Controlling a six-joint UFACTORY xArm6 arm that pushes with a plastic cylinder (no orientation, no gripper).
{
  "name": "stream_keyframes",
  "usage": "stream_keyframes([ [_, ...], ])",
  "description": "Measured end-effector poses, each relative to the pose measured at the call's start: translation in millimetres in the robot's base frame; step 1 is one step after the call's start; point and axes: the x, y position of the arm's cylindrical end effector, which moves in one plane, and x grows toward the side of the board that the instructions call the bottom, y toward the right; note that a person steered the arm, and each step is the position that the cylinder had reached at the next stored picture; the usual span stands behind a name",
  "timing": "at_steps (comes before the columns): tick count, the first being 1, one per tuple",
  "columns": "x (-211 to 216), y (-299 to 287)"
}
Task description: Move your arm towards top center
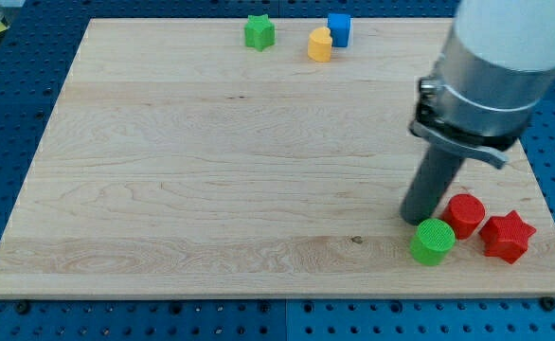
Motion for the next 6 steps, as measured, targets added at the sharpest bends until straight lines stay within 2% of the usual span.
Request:
stream_keyframes([
  [1,-22,-57],
  [2,-67,-118],
  [4,-195,-229],
  [6,-336,-228],
])
